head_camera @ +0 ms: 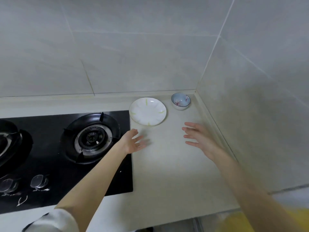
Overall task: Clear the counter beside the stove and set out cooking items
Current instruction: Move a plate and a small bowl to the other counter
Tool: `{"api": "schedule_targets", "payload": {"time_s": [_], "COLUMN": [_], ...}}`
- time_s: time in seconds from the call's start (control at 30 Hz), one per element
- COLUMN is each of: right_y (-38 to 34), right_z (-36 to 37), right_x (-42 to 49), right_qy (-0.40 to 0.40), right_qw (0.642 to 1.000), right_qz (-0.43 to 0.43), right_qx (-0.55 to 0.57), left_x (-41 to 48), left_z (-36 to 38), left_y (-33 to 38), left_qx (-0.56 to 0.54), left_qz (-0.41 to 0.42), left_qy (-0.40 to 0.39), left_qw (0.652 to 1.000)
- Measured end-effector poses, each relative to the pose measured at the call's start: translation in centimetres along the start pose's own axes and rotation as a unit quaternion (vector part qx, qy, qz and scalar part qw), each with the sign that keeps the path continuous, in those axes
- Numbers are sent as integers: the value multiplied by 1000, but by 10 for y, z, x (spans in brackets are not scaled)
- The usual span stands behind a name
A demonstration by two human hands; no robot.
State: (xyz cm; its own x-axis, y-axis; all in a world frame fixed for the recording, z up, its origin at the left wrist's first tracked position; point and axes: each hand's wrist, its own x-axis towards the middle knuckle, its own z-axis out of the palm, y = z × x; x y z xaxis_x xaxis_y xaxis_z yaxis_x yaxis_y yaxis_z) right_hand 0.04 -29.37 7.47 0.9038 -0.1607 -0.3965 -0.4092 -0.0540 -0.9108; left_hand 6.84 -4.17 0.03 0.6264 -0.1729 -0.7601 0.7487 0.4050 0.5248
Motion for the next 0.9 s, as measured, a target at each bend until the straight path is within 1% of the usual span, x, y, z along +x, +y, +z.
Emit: {"api": "schedule_targets", "payload": {"time_s": [0.17,0.3,0.47,0.57,0.7,0.9], "right_y": [0,3,12,15,20,16], "right_z": [-8,-14,-26,-35,-40,-25], "right_x": [54,101,158,189,225,265], "right_qy": [2,4,14,12,23,10], "right_qw": [999,995,989,984,973,962], "right_qz": [25,66,111,139,170,214], "right_qx": [39,74,91,115,155,172], "left_x": [38,66,92,104,111,125], "left_z": [6,15,29,36,38,37], "left_y": [11,11,8,9,3,-2], "left_qx": [-115,-147,-127,-126,-84,-72], "left_qz": [-34,-21,7,46,88,120], "left_qy": [-13,8,4,11,-6,56], "left_qw": [993,989,992,991,993,989]}}
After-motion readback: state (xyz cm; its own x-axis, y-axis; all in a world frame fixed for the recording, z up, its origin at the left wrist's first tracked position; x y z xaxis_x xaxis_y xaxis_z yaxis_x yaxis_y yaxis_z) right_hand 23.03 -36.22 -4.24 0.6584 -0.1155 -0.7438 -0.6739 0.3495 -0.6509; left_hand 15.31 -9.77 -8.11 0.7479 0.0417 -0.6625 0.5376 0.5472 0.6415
